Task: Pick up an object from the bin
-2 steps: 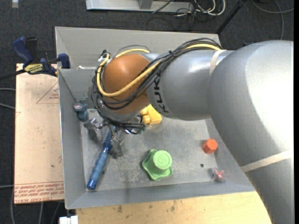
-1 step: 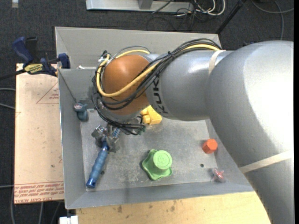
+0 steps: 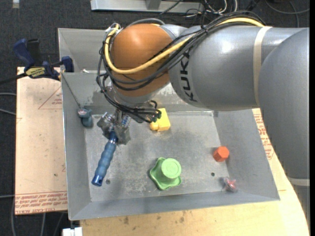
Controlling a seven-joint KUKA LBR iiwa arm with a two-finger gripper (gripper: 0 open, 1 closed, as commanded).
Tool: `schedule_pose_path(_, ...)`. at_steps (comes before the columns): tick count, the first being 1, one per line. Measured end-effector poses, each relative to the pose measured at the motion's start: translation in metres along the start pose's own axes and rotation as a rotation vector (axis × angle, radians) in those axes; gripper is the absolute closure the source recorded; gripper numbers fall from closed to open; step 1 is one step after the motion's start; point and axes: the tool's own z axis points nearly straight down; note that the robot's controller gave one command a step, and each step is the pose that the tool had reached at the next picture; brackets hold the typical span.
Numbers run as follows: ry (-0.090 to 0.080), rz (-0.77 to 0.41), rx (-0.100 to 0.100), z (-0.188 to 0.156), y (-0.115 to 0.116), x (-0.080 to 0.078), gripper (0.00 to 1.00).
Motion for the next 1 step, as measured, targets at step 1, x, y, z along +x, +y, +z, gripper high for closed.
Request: schedule_pose_path(1,0.0,-0.02,0.002,-0.1254,-0.0142,0.0206,1.0)
